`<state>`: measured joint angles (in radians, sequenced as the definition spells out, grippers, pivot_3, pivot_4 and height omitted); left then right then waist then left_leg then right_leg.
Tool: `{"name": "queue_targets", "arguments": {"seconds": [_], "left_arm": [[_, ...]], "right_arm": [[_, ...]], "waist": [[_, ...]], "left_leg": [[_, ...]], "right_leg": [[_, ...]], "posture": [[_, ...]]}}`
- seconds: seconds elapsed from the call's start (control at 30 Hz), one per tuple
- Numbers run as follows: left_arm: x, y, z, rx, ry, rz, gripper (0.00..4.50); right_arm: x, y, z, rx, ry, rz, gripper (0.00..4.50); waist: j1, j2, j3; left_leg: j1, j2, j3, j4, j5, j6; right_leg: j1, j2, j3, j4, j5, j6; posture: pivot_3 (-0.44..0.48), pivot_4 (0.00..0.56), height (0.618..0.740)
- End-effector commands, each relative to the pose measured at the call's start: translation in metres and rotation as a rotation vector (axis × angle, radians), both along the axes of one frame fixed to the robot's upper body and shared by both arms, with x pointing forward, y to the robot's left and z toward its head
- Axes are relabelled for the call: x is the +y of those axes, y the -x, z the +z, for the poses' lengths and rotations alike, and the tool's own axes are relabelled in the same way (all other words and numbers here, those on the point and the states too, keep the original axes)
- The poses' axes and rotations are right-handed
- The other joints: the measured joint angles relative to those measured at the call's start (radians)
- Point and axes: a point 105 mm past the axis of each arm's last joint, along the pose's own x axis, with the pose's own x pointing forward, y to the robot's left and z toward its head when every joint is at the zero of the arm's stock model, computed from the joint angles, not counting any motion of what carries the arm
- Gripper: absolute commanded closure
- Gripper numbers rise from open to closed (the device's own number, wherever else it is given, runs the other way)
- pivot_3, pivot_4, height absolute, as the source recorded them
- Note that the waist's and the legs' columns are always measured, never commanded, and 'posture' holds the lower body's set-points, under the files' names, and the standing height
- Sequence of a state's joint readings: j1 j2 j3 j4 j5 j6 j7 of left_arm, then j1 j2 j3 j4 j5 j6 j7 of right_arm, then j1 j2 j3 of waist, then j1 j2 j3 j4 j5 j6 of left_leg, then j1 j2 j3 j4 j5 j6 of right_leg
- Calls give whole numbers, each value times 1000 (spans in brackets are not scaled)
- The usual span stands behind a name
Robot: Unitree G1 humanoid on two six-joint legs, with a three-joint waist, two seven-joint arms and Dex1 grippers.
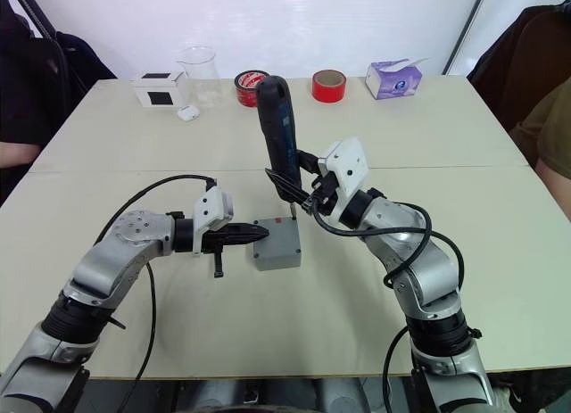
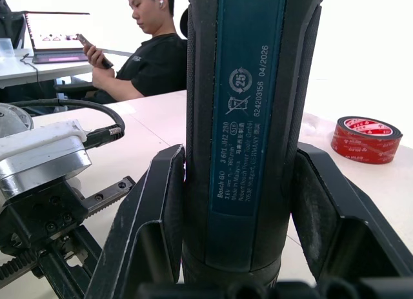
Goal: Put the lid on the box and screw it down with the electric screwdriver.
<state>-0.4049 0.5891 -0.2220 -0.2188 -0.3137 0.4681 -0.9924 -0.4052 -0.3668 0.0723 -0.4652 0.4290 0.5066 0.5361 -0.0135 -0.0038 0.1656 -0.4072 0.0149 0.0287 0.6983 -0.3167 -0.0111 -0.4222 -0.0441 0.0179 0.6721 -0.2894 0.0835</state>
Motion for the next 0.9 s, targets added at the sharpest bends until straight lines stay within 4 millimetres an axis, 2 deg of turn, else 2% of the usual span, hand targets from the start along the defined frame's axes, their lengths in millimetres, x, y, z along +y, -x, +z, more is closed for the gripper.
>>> {"name": "queue_targets", "arguments": {"seconds": [0.03,0.13,0.27,0.43,0.8,0.9], "left_arm": [[3,1,-9,20,-29,9,4500],[3,2,-9,22,-31,10,4500],[4,3,-12,27,-42,10,4500],[5,3,-14,30,-49,9,4500],[3,0,-17,34,-62,10,4500],[2,0,-18,34,-65,9,4500]], "right_arm": [[0,2,-13,15,15,-2,2692],[-4,1,-27,53,36,-19,2692],[-7,0,-40,105,46,-32,2692],[-6,0,-57,168,91,-42,2692],[-6,-2,-65,245,114,-59,2692],[-7,-2,-73,287,143,-71,2692]], "waist": [[0,0,-1],[0,-1,-2],[0,-1,-2],[-1,-5,-4],[0,-9,-11],[1,-10,-15]], "left_leg": [[0,0,0,0,0,0],[2,0,0,0,0,0],[21,0,0,-3,-1,1],[34,0,0,-8,-1,2],[35,0,0,-11,-1,1],[35,0,0,-12,-1,1]], "right_leg": [[0,0,0,0,0,0],[3,0,0,0,0,0],[23,0,-1,-6,0,0],[34,-1,0,-9,-1,-1],[33,-2,0,-9,-1,-1],[33,-3,0,-10,-1,-1]], "posture": [[0,150,740],[0,150,740],[0,150,740],[0,150,740],[0,150,740],[0,150,740]]}}
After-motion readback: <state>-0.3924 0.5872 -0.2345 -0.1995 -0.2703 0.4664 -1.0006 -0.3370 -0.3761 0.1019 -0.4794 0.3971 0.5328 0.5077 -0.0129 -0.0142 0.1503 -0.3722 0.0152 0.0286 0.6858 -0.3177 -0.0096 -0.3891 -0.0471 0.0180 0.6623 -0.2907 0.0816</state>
